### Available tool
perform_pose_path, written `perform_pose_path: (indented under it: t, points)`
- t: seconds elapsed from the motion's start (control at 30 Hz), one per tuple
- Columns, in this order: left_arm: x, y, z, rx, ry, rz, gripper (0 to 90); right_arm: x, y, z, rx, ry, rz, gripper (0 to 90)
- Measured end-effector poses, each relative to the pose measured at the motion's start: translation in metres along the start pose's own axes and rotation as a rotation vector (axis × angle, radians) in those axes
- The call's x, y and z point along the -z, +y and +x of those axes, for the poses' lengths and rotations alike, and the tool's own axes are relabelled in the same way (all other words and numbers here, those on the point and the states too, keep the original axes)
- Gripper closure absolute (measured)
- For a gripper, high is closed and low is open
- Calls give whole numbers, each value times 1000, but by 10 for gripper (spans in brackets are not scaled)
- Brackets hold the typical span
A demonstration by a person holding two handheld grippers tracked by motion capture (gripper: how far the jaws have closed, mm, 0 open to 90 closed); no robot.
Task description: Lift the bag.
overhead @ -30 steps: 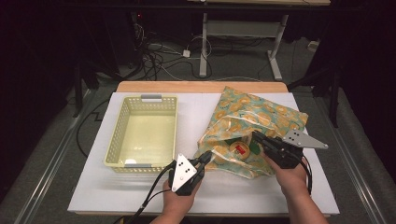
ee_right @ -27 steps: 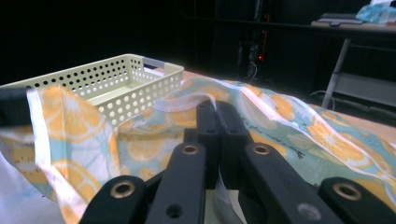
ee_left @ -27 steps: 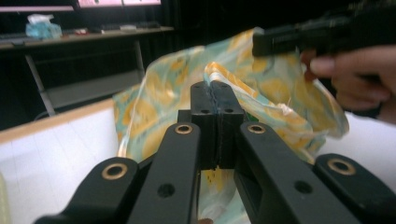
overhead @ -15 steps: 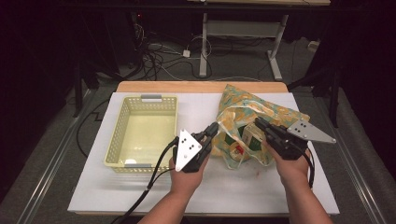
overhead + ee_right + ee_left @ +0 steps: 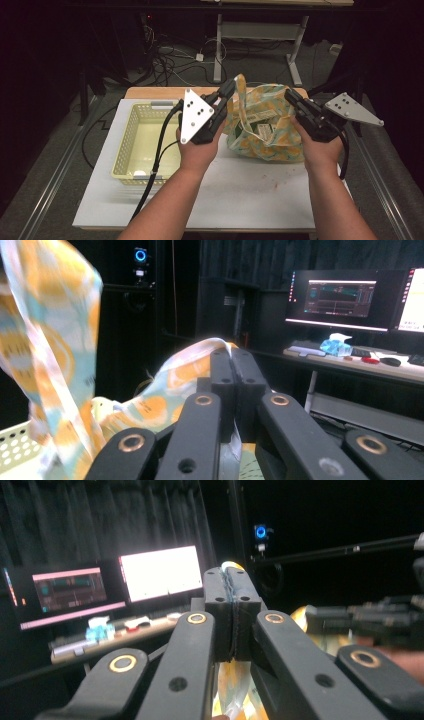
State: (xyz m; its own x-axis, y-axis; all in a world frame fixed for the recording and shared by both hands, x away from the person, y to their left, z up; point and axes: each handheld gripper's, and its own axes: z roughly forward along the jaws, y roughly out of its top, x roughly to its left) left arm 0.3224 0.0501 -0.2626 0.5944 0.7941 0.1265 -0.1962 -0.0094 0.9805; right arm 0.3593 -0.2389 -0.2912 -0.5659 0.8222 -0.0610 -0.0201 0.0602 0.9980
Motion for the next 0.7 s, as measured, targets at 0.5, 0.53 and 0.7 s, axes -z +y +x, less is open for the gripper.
perform_pose_path:
  t: [0.5,0.53,0.7]
  points:
    - [-12,65,21,-9,21,-133,872,-26,-16,-5,-36,-36,70,900]
    - [-12,66,22,-15,26,-136,872,-27,-16,-6,-35,-41,70,900]
    - [-14,72,33,1,47,-147,872,-27,6,-18,-34,-68,29,900]
